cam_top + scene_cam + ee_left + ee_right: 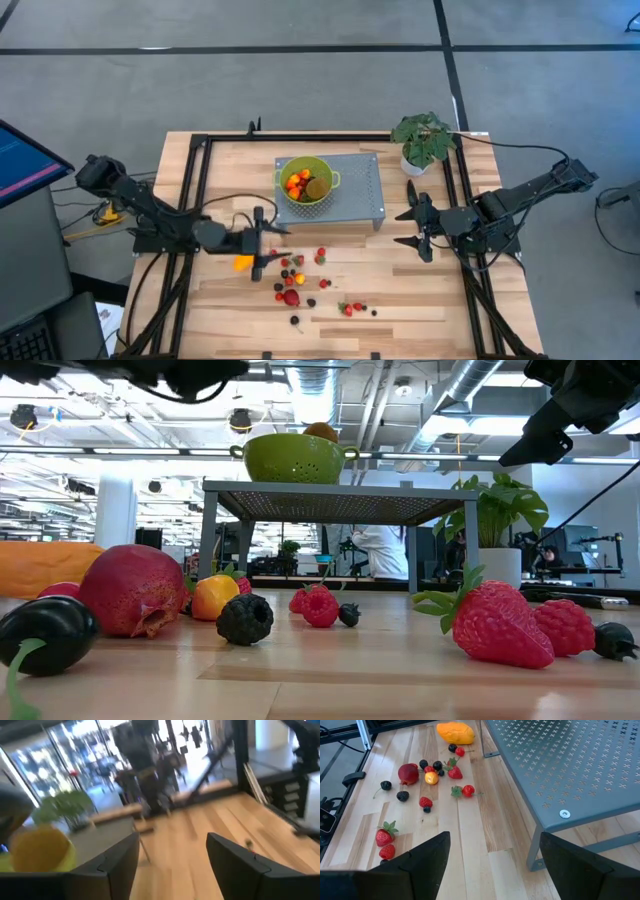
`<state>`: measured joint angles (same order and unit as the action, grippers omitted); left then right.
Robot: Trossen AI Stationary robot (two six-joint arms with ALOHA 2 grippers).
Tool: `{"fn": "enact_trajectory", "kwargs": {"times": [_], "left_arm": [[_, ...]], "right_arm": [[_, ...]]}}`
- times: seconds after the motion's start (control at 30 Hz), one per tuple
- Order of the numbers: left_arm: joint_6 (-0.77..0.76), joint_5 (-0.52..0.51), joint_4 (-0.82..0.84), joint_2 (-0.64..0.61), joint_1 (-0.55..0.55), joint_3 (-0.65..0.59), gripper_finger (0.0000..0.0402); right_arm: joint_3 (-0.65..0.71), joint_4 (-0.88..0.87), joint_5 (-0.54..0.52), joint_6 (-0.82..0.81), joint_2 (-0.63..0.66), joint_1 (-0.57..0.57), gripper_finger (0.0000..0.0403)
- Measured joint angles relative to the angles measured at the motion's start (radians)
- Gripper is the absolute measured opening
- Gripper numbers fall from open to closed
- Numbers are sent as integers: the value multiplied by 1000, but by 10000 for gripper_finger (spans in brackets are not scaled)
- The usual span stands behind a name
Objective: Pick & Place Fruit
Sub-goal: Put the red cherry into the green strainer bowl on the shelf
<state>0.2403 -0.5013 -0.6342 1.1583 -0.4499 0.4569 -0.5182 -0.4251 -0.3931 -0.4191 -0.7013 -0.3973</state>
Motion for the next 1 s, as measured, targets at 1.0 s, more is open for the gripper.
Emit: {"fn": "enact_trajectory", "kwargs": {"times": [1.0], "left_arm": [[-535, -10, 629, 138, -45, -1, 214]], "right_arm": [[0, 0, 0, 0, 0, 0, 301]]}}
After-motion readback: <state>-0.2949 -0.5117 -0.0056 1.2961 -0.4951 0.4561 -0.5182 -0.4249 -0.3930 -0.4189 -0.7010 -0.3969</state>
